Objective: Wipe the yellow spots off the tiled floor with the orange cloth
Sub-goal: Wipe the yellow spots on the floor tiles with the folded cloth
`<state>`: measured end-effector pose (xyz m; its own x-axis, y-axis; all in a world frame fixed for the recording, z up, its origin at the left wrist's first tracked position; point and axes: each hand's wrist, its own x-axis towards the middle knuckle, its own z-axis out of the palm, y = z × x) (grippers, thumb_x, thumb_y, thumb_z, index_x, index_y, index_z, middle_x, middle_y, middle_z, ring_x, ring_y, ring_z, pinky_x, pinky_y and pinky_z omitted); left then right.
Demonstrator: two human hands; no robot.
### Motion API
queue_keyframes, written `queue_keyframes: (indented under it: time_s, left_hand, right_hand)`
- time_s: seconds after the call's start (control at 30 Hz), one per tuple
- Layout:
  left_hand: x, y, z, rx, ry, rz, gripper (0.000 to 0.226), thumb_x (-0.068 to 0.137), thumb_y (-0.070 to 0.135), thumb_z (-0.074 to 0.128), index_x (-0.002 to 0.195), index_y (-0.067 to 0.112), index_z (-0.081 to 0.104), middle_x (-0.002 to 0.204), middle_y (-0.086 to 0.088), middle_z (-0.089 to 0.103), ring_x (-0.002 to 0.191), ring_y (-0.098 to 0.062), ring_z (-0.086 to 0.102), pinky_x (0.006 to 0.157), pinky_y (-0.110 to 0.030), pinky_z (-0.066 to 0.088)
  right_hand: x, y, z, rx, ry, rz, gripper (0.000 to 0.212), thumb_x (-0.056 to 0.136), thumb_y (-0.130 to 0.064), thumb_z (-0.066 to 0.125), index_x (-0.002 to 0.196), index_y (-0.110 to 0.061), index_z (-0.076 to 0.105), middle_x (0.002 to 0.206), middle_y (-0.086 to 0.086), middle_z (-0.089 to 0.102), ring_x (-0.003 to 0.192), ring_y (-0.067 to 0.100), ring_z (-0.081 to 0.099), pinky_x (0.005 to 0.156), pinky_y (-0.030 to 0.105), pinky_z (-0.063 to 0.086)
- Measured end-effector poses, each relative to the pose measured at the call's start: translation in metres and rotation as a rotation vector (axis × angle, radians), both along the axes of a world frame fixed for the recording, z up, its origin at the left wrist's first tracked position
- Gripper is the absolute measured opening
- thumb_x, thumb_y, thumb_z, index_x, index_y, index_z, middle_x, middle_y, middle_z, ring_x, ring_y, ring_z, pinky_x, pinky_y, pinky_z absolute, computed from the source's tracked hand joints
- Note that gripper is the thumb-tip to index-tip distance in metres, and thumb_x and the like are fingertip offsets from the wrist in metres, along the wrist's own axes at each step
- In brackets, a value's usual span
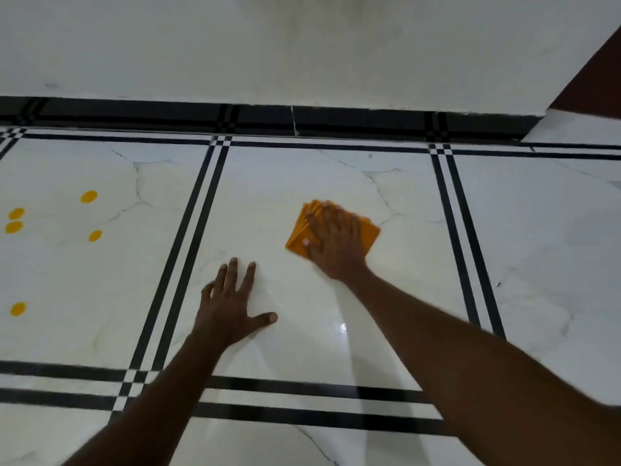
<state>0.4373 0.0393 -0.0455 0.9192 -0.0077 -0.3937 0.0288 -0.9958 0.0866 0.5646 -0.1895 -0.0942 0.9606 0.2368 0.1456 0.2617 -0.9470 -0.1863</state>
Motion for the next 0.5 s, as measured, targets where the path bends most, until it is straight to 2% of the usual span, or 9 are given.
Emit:
queue_keyframes:
  time_s: [0.1, 0.17, 0.23, 0.3, 0.4, 0.43, 0.5]
  left_hand:
    - [-0.001, 0.004, -0.002, 0.008, -0.029, 0.003, 0.122, 0.058, 0.096, 0.020, 0.156, 0.032, -0.017, 0.165, -0.009, -0.018, 0.153, -0.029, -0.010, 0.121, -0.049, 0.013]
    - [-0.001, 0.002, -0.002, 0.002, -0.001, 0.016, 0.124, 0.055, 0.095, 0.017, 0.155, 0.031, -0.019, 0.164, -0.009, -0.021, 0.153, -0.029, -0.012, 0.121, -0.049, 0.012]
    - [0.001, 0.001, 0.000, -0.003, 0.026, 0.024, 0.125, 0.054, 0.094, 0.019, 0.154, 0.031, -0.020, 0.163, -0.009, -0.024, 0.152, -0.029, -0.014, 0.121, -0.050, 0.011]
    - [0.004, 0.003, 0.001, -0.005, 0.048, 0.011, 0.125, 0.061, 0.094, 0.033, 0.154, 0.031, -0.021, 0.163, -0.009, -0.024, 0.152, -0.030, -0.014, 0.121, -0.050, 0.011]
    - [0.005, 0.009, -0.001, 0.006, 0.063, -0.031, 0.121, 0.071, 0.087, 0.048, 0.154, 0.031, -0.021, 0.163, -0.008, -0.024, 0.152, -0.028, -0.014, 0.121, -0.050, 0.011]
    - [0.005, 0.011, -0.002, 0.006, 0.061, -0.039, 0.122, 0.069, 0.088, 0.046, 0.153, 0.032, -0.022, 0.163, -0.008, -0.025, 0.152, -0.028, -0.014, 0.121, -0.049, 0.012]
    - [0.004, 0.015, -0.005, 0.009, 0.048, -0.050, 0.123, 0.062, 0.093, 0.035, 0.153, 0.033, -0.023, 0.163, -0.007, -0.026, 0.152, -0.027, -0.015, 0.120, -0.049, 0.012]
  right_hand:
    - [0.004, -0.048, -0.002, 0.056, 0.007, -0.309, 0.067, 0.098, -0.057, 0.036, 0.153, -0.021, 0.043, 0.163, 0.018, 0.035, 0.150, 0.042, 0.029, 0.121, 0.062, 0.016]
    - [-0.044, -0.052, 0.007, 0.103, -0.059, -0.480, 0.067, 0.099, -0.054, 0.038, 0.156, -0.018, 0.039, 0.164, 0.020, 0.031, 0.151, 0.043, 0.026, 0.122, 0.063, 0.014]
    - [-0.095, -0.023, 0.015, 0.111, -0.020, -0.608, 0.070, 0.097, -0.052, 0.041, 0.158, -0.017, 0.033, 0.166, 0.022, 0.024, 0.152, 0.044, 0.020, 0.123, 0.063, 0.007]
    - [-0.102, 0.010, 0.019, 0.112, 0.034, -0.488, 0.072, 0.096, -0.053, 0.039, 0.158, -0.018, 0.033, 0.167, 0.021, 0.021, 0.153, 0.045, 0.016, 0.123, 0.063, 0.004]
    - [-0.036, 0.018, 0.012, 0.029, 0.093, -0.108, 0.068, 0.096, -0.055, 0.035, 0.155, -0.021, 0.041, 0.165, 0.018, 0.029, 0.153, 0.042, 0.022, 0.123, 0.063, 0.010]
    - [-0.015, 0.007, 0.006, 0.018, 0.063, -0.101, 0.067, 0.096, -0.055, 0.036, 0.153, -0.020, 0.045, 0.163, 0.018, 0.034, 0.151, 0.043, 0.027, 0.122, 0.064, 0.014]
    - [-0.004, -0.018, 0.002, 0.073, 0.006, -0.292, 0.066, 0.096, -0.053, 0.039, 0.151, -0.017, 0.047, 0.161, 0.020, 0.037, 0.149, 0.044, 0.030, 0.121, 0.064, 0.016]
